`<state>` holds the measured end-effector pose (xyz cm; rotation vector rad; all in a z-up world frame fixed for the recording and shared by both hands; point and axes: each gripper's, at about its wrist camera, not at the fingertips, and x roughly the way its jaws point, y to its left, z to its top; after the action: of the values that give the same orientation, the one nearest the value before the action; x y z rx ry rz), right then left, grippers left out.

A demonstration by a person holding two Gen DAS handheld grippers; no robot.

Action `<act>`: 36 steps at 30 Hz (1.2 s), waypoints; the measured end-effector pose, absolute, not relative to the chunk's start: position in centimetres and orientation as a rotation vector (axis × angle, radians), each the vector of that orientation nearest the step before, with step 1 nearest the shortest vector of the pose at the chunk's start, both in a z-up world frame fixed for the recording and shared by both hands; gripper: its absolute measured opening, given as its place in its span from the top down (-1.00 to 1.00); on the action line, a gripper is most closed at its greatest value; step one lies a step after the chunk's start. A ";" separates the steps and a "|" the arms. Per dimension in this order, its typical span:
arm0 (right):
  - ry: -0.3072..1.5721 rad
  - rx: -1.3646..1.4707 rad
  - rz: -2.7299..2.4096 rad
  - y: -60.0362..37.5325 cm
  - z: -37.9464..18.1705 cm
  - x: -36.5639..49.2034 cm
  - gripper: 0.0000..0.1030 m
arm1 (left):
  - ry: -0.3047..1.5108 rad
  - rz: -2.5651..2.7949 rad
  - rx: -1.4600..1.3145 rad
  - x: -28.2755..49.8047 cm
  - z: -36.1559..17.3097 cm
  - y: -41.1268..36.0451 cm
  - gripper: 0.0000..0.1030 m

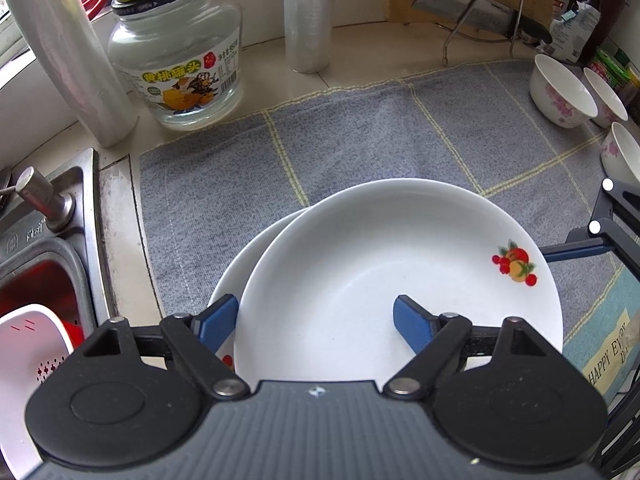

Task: Organize plates and bowls
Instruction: 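Lower the held plate onto the plate stack with the left tool, then open the left tool to release the plate on the stack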

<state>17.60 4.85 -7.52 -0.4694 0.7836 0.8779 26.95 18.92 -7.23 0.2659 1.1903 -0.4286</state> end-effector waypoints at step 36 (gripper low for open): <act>0.821 -0.352 0.543 -1.2 -7.5 17.5 -1.00 | 0.680 -0.241 0.143 17.1 -1.8 16.0 -0.91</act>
<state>17.48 -1.15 -7.46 -0.3519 0.8214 0.5426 17.12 15.99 -1.77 0.1430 0.6795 -0.2410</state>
